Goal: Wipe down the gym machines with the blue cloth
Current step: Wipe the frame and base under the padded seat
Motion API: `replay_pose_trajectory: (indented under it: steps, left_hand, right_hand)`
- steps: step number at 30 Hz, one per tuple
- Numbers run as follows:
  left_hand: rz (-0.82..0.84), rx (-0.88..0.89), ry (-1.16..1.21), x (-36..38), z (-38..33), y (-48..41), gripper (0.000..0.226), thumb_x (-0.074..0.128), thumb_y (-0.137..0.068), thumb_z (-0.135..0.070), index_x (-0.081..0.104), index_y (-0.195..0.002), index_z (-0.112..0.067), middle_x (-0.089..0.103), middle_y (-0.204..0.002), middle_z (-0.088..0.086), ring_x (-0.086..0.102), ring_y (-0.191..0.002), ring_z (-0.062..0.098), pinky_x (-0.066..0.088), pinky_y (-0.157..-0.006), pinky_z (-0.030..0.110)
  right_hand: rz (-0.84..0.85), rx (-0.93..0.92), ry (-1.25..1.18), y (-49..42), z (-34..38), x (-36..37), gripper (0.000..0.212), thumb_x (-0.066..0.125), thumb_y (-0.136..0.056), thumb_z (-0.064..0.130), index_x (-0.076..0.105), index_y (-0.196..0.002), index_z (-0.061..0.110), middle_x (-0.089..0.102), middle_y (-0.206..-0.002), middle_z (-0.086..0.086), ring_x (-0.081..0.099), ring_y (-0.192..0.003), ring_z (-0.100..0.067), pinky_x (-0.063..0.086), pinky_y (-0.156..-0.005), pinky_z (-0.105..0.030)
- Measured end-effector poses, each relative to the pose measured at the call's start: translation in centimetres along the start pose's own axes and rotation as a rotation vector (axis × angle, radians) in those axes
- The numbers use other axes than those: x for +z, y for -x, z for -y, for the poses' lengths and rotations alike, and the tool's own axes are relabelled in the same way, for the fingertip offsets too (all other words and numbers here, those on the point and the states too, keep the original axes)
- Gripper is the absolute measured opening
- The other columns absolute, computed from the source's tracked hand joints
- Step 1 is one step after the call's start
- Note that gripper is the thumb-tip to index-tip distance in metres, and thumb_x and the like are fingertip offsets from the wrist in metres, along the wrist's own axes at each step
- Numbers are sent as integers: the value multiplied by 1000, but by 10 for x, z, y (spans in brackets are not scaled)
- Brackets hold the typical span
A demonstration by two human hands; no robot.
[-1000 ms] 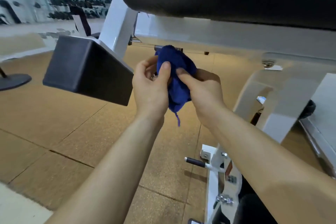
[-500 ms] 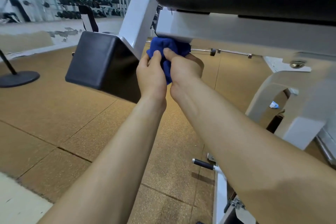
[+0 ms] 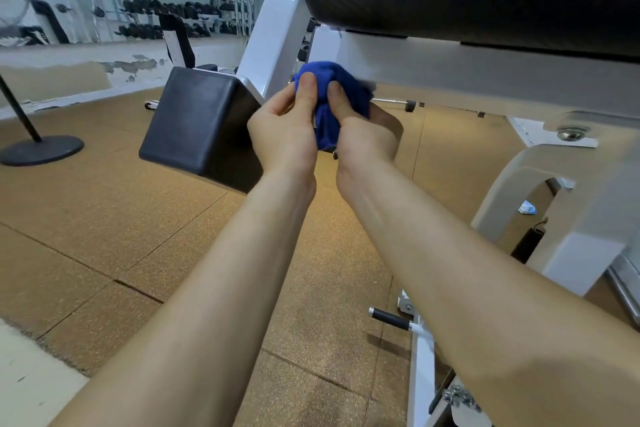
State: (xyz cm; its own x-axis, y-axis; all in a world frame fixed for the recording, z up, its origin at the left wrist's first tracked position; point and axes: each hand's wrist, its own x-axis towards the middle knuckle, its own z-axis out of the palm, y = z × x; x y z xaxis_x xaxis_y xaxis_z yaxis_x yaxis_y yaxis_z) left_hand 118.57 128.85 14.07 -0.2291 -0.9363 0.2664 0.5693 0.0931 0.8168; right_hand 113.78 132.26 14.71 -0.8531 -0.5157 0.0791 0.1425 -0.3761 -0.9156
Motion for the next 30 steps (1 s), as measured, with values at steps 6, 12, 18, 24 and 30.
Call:
replay_pose_trajectory:
  steps: [6,12,18,24,30]
  left_hand:
    - [36,-86,-96,24,9,14,9,69,-94,-28,76,-88,-28,77,-88,-5,72,-92,13,61,-84,36]
    - [-52,-36,-106,17,8,2,9,73,-90,-28,80,-93,-22,77,-84,-6,73,-89,12,61,-84,36]
    - [-50,-111,-104,23,5,11,8,70,-93,-30,77,-90,-28,76,-87,-8,72,-92,12,60,-84,33]
    - [178,-238,-85,74,21,65,18,71,-93,-26,73,-104,-12,76,-99,3,71,-93,16,59,-88,37]
    - [67,-199,-128,56,5,50,7,74,-89,-29,68,-86,-27,74,-94,-3,69,-93,14,58,-85,34]
  right_hand:
    - [-77,-54,23,-1,12,-34,14,81,-84,27,70,-81,19,74,-75,7,71,-71,-9,58,-63,-26]
    - [-92,-12,64,3,14,-12,26,82,-82,32,70,-97,14,74,-89,1,71,-82,-17,61,-78,-36]
    - [-79,26,115,8,24,-24,28,77,-87,35,70,-103,13,73,-98,-2,68,-90,-21,56,-75,-31]
    - [-263,-183,80,10,44,-102,18,77,-88,30,69,-76,20,74,-76,6,71,-76,-14,52,-56,-22]
    - [-232,-86,109,7,36,-70,21,72,-92,33,69,-96,13,72,-85,-1,69,-72,-18,51,-55,-25]
